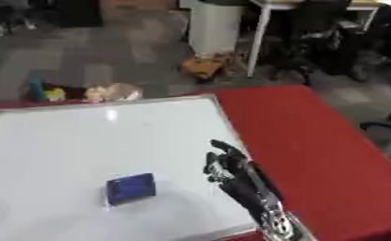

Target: Wipe the whiteboard clean with a brush.

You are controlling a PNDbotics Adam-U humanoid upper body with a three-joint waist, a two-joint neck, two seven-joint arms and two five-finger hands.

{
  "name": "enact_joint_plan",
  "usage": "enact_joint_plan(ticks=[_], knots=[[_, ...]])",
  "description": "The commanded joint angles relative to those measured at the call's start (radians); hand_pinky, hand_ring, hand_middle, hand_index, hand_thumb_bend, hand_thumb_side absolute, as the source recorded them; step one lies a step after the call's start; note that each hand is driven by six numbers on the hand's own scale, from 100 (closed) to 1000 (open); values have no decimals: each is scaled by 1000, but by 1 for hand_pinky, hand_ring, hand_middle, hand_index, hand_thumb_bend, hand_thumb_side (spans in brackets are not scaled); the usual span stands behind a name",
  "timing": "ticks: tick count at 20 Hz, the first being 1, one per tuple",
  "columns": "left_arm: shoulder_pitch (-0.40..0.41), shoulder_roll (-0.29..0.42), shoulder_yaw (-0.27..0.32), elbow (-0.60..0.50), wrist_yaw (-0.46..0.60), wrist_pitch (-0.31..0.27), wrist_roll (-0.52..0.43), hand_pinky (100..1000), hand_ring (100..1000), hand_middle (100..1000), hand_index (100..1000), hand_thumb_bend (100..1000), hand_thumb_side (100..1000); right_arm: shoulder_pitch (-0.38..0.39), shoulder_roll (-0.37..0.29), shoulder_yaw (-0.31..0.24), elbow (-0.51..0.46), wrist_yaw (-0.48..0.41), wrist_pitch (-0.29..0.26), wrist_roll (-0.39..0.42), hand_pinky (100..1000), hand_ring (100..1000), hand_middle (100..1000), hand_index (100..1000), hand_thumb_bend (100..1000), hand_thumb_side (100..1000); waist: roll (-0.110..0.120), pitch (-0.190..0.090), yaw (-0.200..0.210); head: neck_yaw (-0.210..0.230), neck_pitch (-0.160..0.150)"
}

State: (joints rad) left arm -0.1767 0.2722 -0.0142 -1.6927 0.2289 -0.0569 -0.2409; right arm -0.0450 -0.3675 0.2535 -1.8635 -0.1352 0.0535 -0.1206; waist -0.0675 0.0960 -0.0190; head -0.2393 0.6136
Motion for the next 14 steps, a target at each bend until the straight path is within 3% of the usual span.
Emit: enact_joint_plan(ticks=[1, 5, 14], knots=[[-14, 12, 0, -20, 3, -2, -4, 446, 528, 578, 846, 754, 508, -19, -80, 0, -79, 38, 8, 31, 649, 701, 582, 943, 100, 584, 2, -8, 3, -2, -8], [-21, 14, -2, -22, 2, -2, -6, 446, 529, 579, 846, 752, 509, -50, -151, 14, -131, 82, 7, 77, 658, 725, 610, 947, 114, 558, 1, -1, 15, -9, -16], [-61, 20, -8, -36, 5, -7, -12, 446, 529, 579, 846, 751, 509, -136, -304, 50, -136, 190, -120, 203, 684, 776, 685, 956, 191, 529, 8, 36, 93, -49, -60]])
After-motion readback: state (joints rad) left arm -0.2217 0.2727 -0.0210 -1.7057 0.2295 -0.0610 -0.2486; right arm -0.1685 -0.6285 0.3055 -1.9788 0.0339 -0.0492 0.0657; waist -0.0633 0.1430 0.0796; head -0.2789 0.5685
